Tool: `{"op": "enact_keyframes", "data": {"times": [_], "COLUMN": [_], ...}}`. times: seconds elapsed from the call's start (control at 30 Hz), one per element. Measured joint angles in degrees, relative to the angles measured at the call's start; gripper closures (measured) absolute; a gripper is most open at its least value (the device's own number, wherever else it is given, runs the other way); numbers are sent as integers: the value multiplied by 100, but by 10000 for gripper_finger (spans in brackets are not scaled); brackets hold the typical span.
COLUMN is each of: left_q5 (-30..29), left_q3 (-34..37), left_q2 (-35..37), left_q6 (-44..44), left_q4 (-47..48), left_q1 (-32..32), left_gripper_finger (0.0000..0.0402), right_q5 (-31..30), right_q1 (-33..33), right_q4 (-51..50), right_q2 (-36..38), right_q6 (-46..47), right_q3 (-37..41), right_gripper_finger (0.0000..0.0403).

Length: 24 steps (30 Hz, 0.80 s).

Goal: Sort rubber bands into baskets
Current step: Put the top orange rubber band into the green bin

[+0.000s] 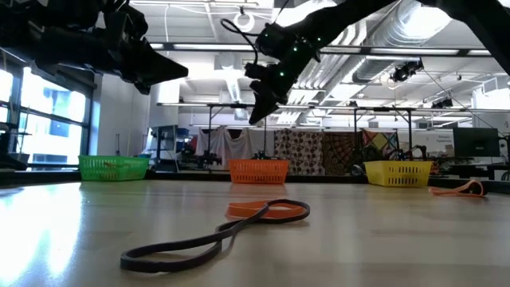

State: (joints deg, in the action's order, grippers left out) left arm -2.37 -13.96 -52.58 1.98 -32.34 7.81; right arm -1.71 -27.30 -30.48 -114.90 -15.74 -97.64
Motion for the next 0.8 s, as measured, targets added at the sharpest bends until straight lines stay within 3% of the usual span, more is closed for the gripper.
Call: {"op": "enact_keyframes", "data": {"times": [0.17,0.43,0.63,0.8], "left_q5": [0,0,2,2], "left_q3": [0,4,7,7], "left_q2": [-1,0,0,-1], "left_q6": [-14,-109,-185,-220], "left_q4": [0,36,-11,-9], "left_q1": [0,4,4,4], "left_gripper_finger": [399,399,399,399], "right_q5": [172,-363,-1708,-2509], "right_q1": [179,873,1835,2603], "right_q4": [1230,3036,2706,1390], "right_q2": [359,1679,2967,3977], "right_q6": [369,1551,2684,4088], "right_q3": [947,3441,4731,5253], "right_gripper_finger": [392,402,402,402]}}
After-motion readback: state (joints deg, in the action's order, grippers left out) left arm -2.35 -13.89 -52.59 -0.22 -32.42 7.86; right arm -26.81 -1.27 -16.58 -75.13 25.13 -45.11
